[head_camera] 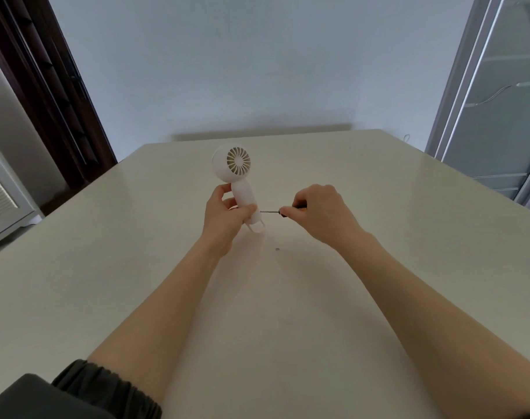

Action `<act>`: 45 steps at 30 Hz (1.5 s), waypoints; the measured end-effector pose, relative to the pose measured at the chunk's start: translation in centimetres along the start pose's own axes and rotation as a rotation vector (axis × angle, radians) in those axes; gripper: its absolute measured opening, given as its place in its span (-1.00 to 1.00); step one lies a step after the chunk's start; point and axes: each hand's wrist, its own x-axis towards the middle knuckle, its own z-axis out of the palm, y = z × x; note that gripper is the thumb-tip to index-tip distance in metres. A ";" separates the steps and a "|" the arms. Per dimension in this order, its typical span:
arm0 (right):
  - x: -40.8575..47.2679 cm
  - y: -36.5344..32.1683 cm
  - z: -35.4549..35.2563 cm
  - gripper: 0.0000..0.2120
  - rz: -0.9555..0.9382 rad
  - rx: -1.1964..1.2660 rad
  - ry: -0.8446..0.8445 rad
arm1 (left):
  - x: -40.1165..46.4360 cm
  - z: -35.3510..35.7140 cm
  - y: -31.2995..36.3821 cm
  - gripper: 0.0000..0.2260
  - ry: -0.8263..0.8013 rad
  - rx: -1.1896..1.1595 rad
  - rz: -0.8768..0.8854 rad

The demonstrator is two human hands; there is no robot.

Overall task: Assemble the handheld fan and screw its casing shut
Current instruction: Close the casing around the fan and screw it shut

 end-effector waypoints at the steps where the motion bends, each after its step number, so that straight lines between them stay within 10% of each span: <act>1: 0.0 0.0 -0.1 -0.74 0.005 0.008 0.014 | 0.1 0.1 0.0 -0.59 0.007 -0.007 -0.015; 22: 0.2 0.0 0.5 -0.88 0.177 0.406 0.155 | -0.7 1.5 -0.6 -0.74 -0.106 -0.074 -0.325; 45: 0.3 0.1 0.0 -0.79 0.407 1.006 0.140 | -0.7 1.2 -0.9 -0.61 0.051 0.315 -0.184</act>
